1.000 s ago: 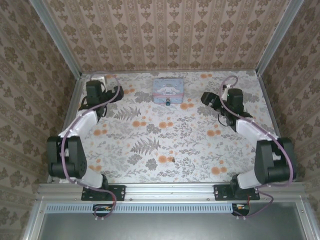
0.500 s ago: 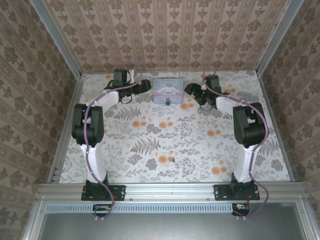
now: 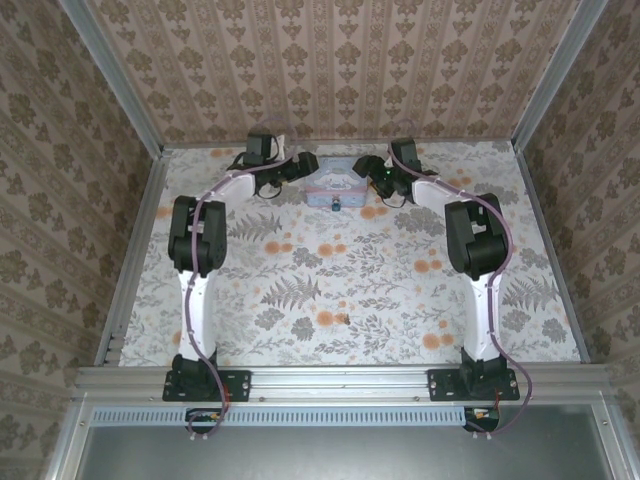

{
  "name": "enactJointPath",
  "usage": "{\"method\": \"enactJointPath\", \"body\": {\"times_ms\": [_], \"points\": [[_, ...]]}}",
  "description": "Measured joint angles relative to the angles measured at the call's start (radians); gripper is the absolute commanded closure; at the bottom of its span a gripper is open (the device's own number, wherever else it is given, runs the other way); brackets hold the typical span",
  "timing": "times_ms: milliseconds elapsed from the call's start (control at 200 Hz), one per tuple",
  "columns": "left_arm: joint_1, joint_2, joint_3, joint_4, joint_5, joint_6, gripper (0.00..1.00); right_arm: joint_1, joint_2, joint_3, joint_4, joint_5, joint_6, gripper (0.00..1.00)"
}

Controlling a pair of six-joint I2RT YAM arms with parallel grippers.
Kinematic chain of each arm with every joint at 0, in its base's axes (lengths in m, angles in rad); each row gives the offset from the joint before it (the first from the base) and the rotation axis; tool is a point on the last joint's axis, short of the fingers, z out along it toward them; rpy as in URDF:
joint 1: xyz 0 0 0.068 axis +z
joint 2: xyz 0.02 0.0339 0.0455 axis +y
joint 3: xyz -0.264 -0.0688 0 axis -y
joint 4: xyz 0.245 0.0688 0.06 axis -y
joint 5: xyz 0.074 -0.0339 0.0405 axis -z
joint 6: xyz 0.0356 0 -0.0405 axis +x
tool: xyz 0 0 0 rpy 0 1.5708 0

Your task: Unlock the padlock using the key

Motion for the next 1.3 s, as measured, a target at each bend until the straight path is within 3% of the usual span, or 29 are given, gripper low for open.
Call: {"method": "enactJointPath", "body": {"times_ms": [410,765,1300], "points": [[-0.05,0.018,0.033,0.002,-0.005,-0.004,0.0,0.011,0.0,-0.015,-0.01,0.024,0.006,0.59],[-0.113,-0.167,-0.314,0.091,-0.055,-0.018,0.0,0.043,-0.217,-0.328,0.051,0.042,0.007,0.59],[-0.309,-0.578,-0.849,0.161,-0.283,-0.089,0.0,0.187,-0.603,-0.846,0.199,0.134,0.046,0.54]]}}
